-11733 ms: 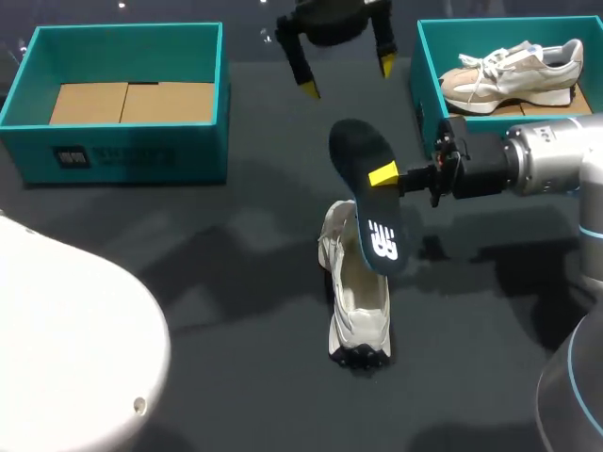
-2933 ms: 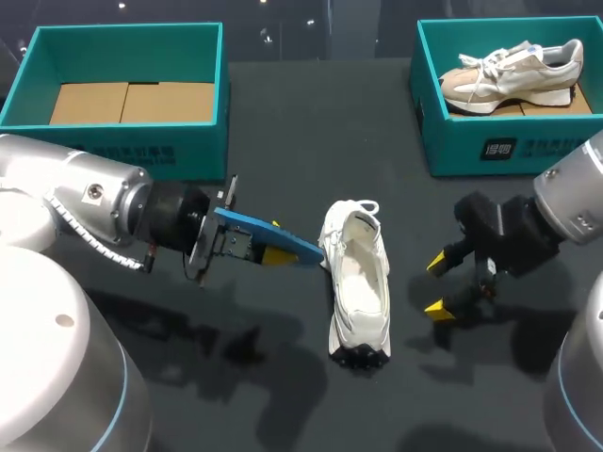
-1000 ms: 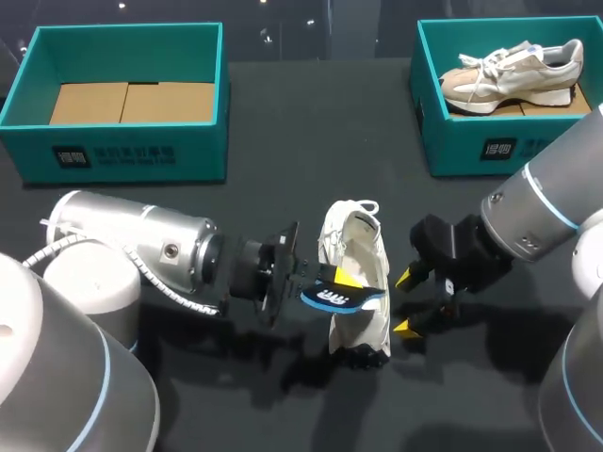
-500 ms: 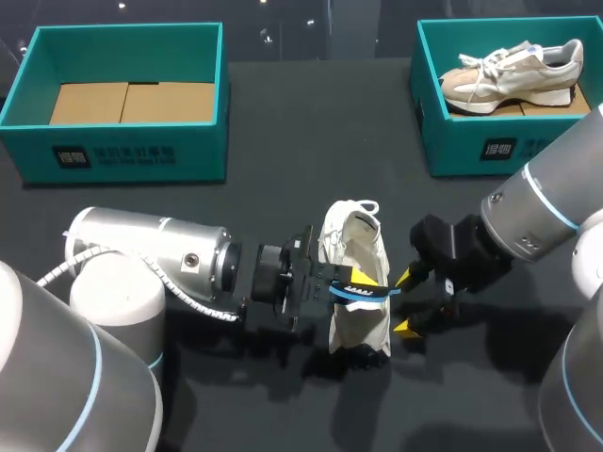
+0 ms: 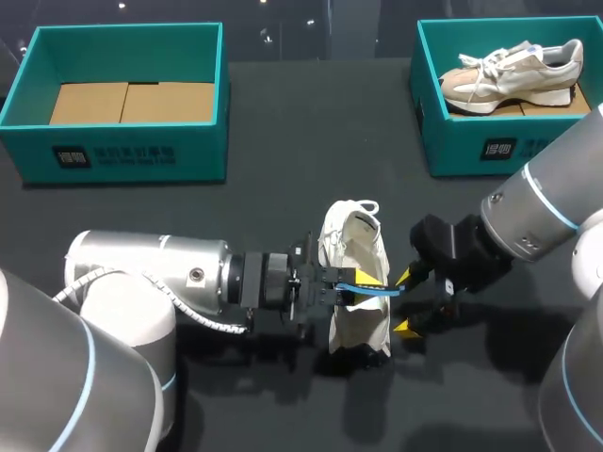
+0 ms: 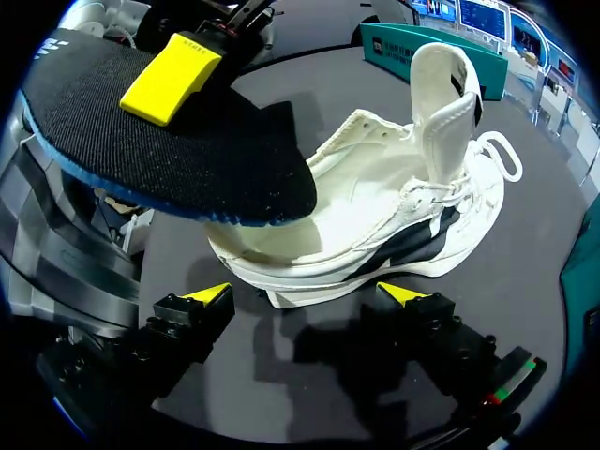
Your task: Take the shoe out of the shoebox, open the shoe tongue, remove and reinsert the insole, then place the shoe into the shoebox
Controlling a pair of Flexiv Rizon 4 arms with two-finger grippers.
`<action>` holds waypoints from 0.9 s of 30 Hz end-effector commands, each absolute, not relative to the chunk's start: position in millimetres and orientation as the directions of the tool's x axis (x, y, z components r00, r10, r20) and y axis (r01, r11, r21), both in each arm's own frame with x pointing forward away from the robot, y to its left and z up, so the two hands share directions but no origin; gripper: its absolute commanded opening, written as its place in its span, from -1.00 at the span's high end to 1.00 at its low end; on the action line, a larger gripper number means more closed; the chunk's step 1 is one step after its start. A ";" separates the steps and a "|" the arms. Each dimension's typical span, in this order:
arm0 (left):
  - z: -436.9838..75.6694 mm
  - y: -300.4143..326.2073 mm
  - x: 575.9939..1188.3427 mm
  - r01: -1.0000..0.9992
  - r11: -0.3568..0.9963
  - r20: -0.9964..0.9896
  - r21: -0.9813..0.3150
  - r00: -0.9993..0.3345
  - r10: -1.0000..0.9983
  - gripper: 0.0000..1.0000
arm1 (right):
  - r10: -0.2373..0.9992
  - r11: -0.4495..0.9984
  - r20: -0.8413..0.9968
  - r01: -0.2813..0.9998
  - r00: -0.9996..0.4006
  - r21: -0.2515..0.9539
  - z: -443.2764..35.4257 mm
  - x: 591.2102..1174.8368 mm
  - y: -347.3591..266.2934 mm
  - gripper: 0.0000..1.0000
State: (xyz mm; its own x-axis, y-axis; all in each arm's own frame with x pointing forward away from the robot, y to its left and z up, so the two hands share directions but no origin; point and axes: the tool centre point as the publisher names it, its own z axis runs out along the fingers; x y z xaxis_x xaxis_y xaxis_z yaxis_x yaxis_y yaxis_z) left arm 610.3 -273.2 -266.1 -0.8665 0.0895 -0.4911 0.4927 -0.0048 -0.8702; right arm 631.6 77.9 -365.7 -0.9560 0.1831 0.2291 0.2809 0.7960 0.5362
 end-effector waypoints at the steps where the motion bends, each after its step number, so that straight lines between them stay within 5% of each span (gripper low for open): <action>1: -271.3 -280.8 615.4 0.488 0.002 -0.486 -0.873 -0.870 0.087 1.00 | 0.185 0.796 0.227 0.281 -0.956 0.536 -365.8 630.5 78.1 -1.00; 27: -309.4 -273.6 643.5 0.459 0.023 -0.455 -0.888 -0.886 0.089 1.00 | 0.185 0.796 0.227 0.281 -0.956 0.536 -365.8 630.5 78.1 -1.00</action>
